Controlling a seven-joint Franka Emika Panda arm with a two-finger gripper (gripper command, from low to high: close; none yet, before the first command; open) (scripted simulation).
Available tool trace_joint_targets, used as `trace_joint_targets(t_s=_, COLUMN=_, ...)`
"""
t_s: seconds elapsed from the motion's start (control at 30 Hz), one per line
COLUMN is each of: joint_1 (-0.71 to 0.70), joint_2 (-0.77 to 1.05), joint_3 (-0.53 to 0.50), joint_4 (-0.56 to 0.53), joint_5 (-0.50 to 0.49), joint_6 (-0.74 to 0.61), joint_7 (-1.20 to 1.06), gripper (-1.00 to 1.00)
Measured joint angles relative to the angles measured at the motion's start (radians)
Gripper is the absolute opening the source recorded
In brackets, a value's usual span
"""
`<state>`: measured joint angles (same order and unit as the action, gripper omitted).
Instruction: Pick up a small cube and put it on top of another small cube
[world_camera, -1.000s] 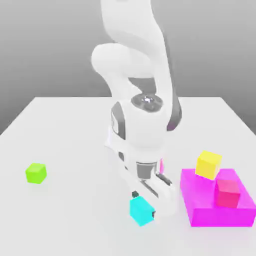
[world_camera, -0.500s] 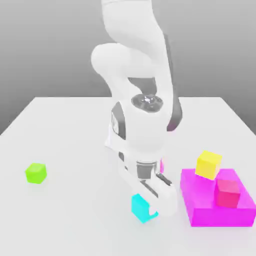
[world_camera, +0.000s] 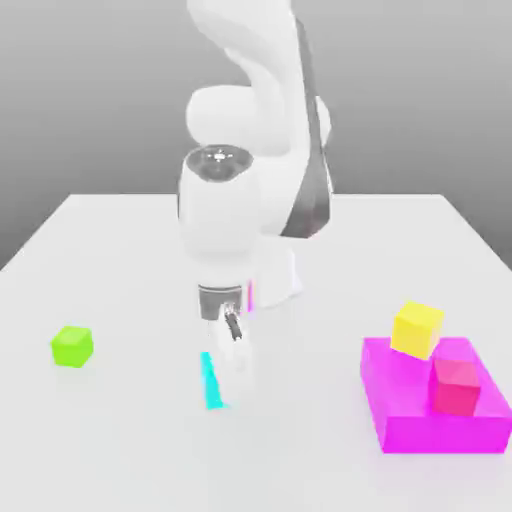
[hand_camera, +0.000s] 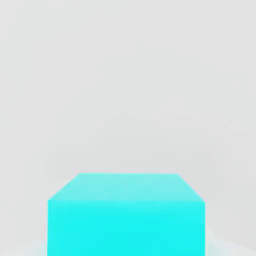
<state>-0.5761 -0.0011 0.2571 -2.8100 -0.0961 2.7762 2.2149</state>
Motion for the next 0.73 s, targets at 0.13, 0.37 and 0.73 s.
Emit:
trace_joint_targets(t_s=0.13, joint_1=-0.174, joint_2=-0.047, joint_3=-0.072, joint_4=-0.012, joint_5=0.019, joint_6=-0.035, joint_7=0.169, gripper=-1.00)
trace_joint_targets(t_s=0.37, joint_1=-0.361, joint_2=-0.108, joint_3=-0.200, joint_4=-0.027, joint_5=0.079, joint_6=-0.051, joint_7=0.428, gripper=-1.00)
trace_joint_targets(t_s=0.73, joint_1=-0.417, joint_2=0.087, joint_3=-0.223, joint_4=-0.015, joint_5=0.078, joint_6=0.137, joint_7=0.504, gripper=1.00)
